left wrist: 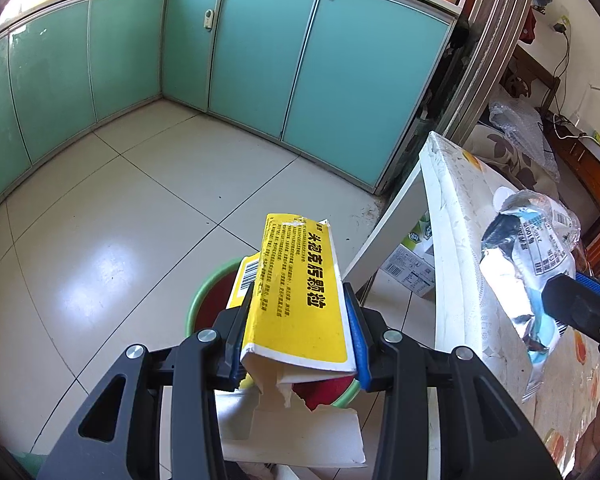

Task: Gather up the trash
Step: 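Carry the yellow box and snack wrapper over to the red bin, then open both tools over the red bin to drop the box and wrapper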

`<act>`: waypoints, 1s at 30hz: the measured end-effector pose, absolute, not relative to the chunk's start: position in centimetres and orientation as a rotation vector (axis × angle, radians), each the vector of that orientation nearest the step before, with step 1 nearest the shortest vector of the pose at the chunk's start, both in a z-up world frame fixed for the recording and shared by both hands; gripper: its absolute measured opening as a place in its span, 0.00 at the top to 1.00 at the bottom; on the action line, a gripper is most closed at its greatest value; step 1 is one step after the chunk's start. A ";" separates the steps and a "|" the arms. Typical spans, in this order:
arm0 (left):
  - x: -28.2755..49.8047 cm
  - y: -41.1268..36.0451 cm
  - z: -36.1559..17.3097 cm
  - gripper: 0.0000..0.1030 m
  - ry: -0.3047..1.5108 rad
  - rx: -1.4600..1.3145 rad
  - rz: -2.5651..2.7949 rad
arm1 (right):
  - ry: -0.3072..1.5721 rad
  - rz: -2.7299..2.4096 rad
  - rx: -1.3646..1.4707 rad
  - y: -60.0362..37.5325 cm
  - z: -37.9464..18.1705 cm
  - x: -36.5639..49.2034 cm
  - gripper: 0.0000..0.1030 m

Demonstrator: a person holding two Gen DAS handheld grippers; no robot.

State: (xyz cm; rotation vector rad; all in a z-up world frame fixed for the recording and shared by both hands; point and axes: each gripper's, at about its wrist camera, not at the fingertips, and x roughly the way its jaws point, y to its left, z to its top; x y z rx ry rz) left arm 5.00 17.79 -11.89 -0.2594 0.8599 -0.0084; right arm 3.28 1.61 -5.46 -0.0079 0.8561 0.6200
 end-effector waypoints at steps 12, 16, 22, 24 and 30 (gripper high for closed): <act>5.3 18.9 -11.9 0.64 0.834 -0.327 0.031 | 0.928 0.613 -0.029 3.9 -8.5 5.8 0.67; 5.4 19.2 -12.3 0.64 0.836 -0.330 0.044 | 0.928 0.606 -0.032 4.3 -8.8 6.1 0.67; 5.8 19.5 -12.7 0.63 0.836 -0.335 0.081 | 0.928 0.599 -0.030 5.2 -9.0 7.3 0.66; 6.0 19.3 -13.0 0.46 0.845 -0.329 0.098 | 0.938 0.587 -0.015 5.4 -9.1 7.8 0.57; 5.9 18.7 -12.7 0.29 0.827 -0.299 0.105 | 0.878 0.517 0.033 3.1 -7.5 7.3 0.37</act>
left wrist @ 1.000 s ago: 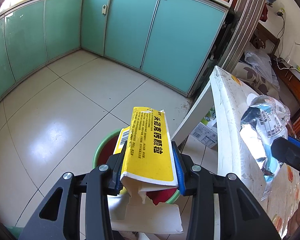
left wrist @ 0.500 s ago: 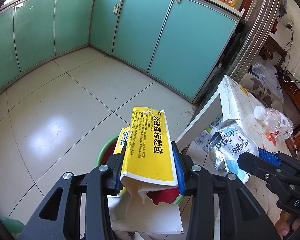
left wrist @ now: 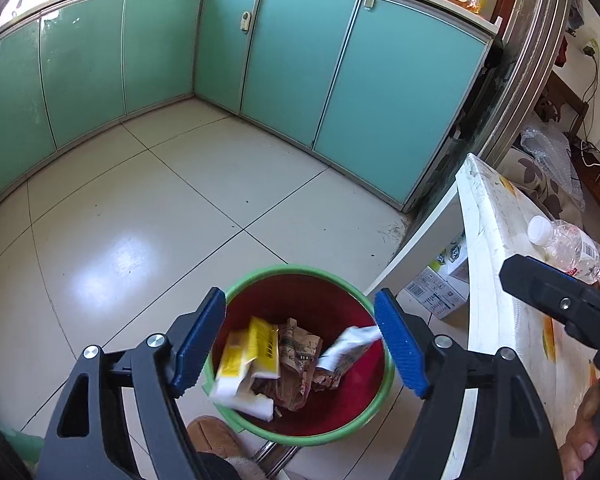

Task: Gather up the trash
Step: 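Open both tools over the red bin to drop the box and wrapper, then move both open tools back toward the water bottle and copper box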

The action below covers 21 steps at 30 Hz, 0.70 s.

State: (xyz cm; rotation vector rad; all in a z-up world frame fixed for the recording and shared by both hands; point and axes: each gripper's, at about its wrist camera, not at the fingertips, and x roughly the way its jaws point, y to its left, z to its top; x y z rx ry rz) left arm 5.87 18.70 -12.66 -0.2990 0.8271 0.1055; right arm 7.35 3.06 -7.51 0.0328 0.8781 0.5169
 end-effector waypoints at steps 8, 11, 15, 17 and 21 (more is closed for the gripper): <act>5.2 15.6 -11.4 0.22 0.807 -0.245 -0.024 | 0.738 0.333 -0.198 -6.2 -3.0 4.5 0.29; 4.9 14.4 -10.9 0.21 0.797 -0.234 -0.062 | 0.733 0.213 -0.239 -12.3 -1.1 5.9 0.29; 5.2 12.6 -10.2 0.21 0.789 -0.249 -0.110 | 0.878 0.218 -0.174 -18.1 -1.0 10.5 0.22; 5.4 10.8 -9.4 0.21 0.777 -0.151 -0.106 | 0.938 0.291 -0.120 -19.3 -1.7 12.4 0.22; 4.3 8.0 -6.5 0.15 0.696 -0.014 -0.128 | 0.946 0.263 -0.390 -19.0 -2.0 15.2 0.22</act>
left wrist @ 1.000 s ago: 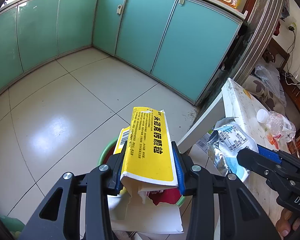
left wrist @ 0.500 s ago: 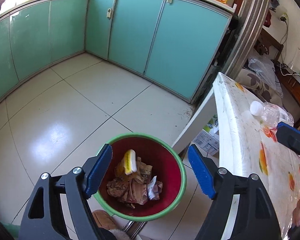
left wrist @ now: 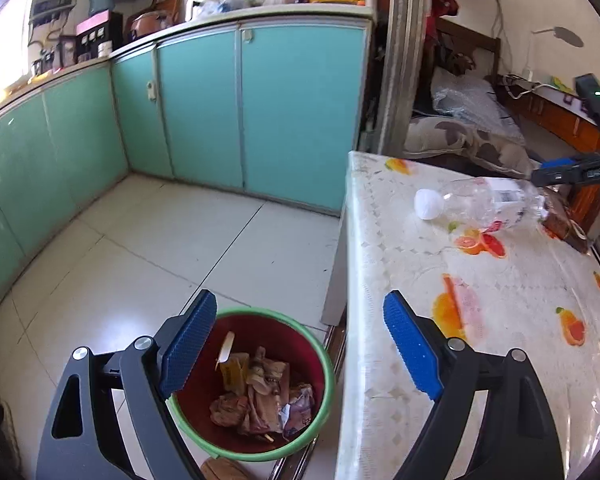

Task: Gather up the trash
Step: 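Move both open tools back toward the water bottle and copper box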

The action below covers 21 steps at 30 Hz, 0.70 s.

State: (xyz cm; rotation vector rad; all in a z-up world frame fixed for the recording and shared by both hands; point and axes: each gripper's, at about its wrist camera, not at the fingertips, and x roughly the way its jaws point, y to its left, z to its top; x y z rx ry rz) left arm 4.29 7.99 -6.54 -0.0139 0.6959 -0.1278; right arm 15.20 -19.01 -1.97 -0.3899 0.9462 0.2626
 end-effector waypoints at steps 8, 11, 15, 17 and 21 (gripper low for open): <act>4.6 7.2 -5.5 0.11 0.722 -0.140 -0.323 | 1.081 0.354 -0.672 -21.9 -3.5 19.4 0.15; 5.1 7.7 -6.2 0.11 0.746 -0.201 -0.342 | 1.220 0.479 -0.652 -22.4 -4.5 20.3 0.10; 6.1 8.1 -7.5 0.10 0.780 -0.279 -0.340 | 1.192 0.520 -0.620 -22.7 -4.6 21.8 0.10; 6.5 8.0 -8.0 0.10 0.794 -0.329 -0.355 | 1.208 0.542 -0.547 -23.1 -4.9 23.2 0.10; 6.8 7.2 -8.2 0.10 0.794 -0.350 -0.376 | 1.296 0.630 -0.634 -21.4 -7.5 23.7 0.10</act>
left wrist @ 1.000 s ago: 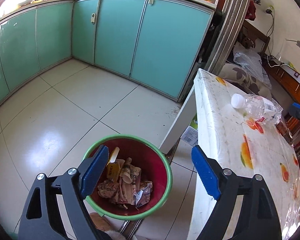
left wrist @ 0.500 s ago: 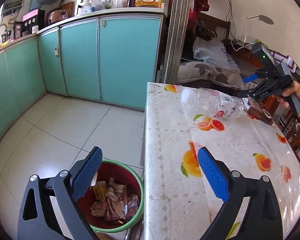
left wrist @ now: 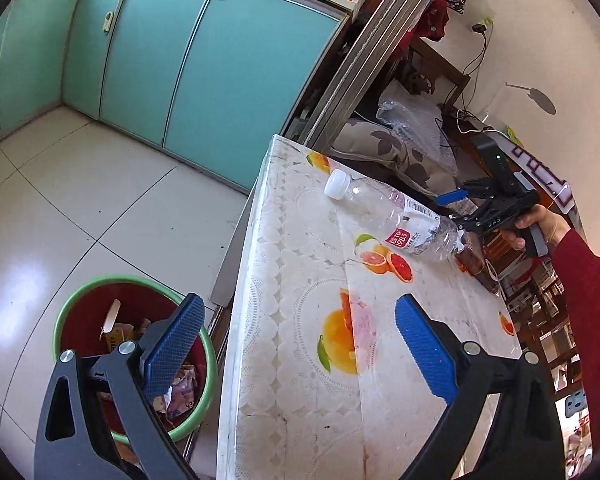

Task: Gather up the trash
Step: 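Move both open tools back toward the water bottle and copper box, then grasp the copper-coloured box with the right tool while the left tool grasps the plastic water bottle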

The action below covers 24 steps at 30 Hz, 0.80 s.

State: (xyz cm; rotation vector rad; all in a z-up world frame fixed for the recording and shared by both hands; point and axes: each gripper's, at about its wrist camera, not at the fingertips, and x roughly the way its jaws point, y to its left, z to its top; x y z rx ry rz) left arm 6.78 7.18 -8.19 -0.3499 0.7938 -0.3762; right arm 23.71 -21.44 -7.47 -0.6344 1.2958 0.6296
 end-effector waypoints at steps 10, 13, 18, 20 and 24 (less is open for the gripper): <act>8.9 5.2 -8.0 0.08 0.825 -0.396 -0.344 | 1.243 0.763 -0.671 -19.4 -8.5 20.3 0.63; 10.3 4.6 -6.7 0.07 0.802 -0.410 -0.301 | 1.220 0.796 -0.676 -19.7 -7.8 18.3 0.64; 14.2 2.5 -5.6 0.07 0.804 -0.486 -0.301 | 1.032 0.736 -0.481 -23.1 -3.0 18.1 0.22; 15.5 1.5 -6.0 0.07 0.818 -0.526 -0.286 | 0.971 0.672 -0.416 -24.1 -1.4 19.2 0.22; 17.9 -1.0 -7.6 0.07 0.876 -0.546 -0.239 | 1.008 0.655 -0.563 -21.8 -2.7 20.9 0.22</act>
